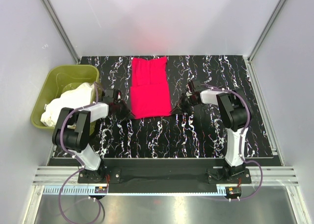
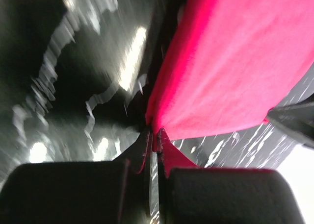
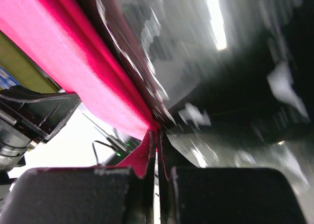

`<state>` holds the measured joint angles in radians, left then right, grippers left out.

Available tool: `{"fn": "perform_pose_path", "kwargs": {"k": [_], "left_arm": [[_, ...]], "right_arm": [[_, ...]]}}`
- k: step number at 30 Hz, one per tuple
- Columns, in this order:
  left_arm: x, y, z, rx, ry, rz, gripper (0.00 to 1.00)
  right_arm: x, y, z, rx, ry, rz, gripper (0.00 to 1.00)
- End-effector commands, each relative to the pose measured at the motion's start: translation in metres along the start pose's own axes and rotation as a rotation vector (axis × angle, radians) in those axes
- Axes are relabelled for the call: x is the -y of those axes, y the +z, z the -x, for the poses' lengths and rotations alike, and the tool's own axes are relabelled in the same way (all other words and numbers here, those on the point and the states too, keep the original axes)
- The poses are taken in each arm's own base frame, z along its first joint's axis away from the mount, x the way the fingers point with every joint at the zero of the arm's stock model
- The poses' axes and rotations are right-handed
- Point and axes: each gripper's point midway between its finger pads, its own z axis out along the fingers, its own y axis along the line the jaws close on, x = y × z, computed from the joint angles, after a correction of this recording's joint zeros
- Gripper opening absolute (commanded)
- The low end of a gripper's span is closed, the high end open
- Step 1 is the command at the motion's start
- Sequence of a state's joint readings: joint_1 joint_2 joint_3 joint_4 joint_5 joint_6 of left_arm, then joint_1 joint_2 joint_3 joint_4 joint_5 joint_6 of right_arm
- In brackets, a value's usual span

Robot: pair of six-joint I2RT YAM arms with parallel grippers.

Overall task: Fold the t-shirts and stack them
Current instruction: Fold the tshirt

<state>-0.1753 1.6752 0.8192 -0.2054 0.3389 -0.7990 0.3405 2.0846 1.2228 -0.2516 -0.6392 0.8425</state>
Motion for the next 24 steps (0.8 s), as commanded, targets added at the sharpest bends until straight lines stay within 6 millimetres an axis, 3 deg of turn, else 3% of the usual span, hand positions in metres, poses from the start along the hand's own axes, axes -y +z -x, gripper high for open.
{"fn": "perform_pose_path", "kwargs": {"k": [1, 3, 4, 5, 6, 7, 9, 10, 12, 13, 17, 18, 19, 20, 24], "left_arm": [[-0.049, -0.002, -0.058, -0.085, 0.103, 0.188, 0.00], [-0.057, -0.006, -0.079, -0.105, 0.118, 0.204, 0.00], [-0.051, -0.011, -0.088, -0.099, 0.139, 0.185, 0.00], [-0.060, -0.014, -0.100, -0.113, 0.137, 0.199, 0.00], [-0.059, -0.016, -0.109, -0.114, 0.139, 0.196, 0.00], [-0.054, -0.023, -0.110, -0.090, 0.146, 0.170, 0.00], [-0.065, -0.030, -0.123, -0.088, 0.152, 0.183, 0.00], [-0.058, -0.037, -0.128, -0.074, 0.166, 0.150, 0.00], [-0.070, -0.043, -0.142, -0.088, 0.174, 0.168, 0.00], [-0.072, -0.049, -0.153, -0.099, 0.183, 0.156, 0.00], [-0.082, -0.060, -0.182, -0.126, 0.189, 0.131, 0.00], [-0.084, -0.062, -0.188, -0.127, 0.164, 0.128, 0.00], [-0.078, -0.067, -0.196, -0.129, 0.189, 0.084, 0.00], [-0.089, -0.068, -0.205, -0.145, 0.186, 0.098, 0.00], [-0.093, -0.078, -0.230, -0.174, 0.167, 0.057, 0.00]], "right_arm": [[0.037, -0.009, -0.024, 0.014, -0.043, -0.112, 0.00], [0.042, -0.014, -0.035, 0.010, -0.055, -0.119, 0.00], [0.050, -0.020, -0.045, 0.007, -0.063, -0.129, 0.00], [0.053, -0.023, -0.050, 0.007, -0.069, -0.132, 0.00], [0.068, -0.025, -0.063, -0.012, -0.066, -0.156, 0.00], [0.065, -0.032, -0.068, 0.002, -0.084, -0.148, 0.00], [0.073, -0.038, -0.079, 0.004, -0.094, -0.163, 0.00], [0.080, -0.044, -0.093, -0.002, -0.101, -0.172, 0.00], [0.085, -0.048, -0.107, -0.005, -0.115, -0.184, 0.00], [0.089, -0.051, -0.124, -0.017, -0.130, -0.190, 0.00], [0.099, -0.056, -0.164, -0.024, -0.136, -0.194, 0.00], [0.110, -0.057, -0.176, -0.033, -0.098, -0.210, 0.00], [0.107, -0.061, -0.181, -0.020, -0.103, -0.192, 0.00], [0.112, -0.062, -0.186, -0.013, -0.102, -0.203, 0.00], [0.119, -0.067, -0.217, -0.015, -0.110, -0.201, 0.00]]}}
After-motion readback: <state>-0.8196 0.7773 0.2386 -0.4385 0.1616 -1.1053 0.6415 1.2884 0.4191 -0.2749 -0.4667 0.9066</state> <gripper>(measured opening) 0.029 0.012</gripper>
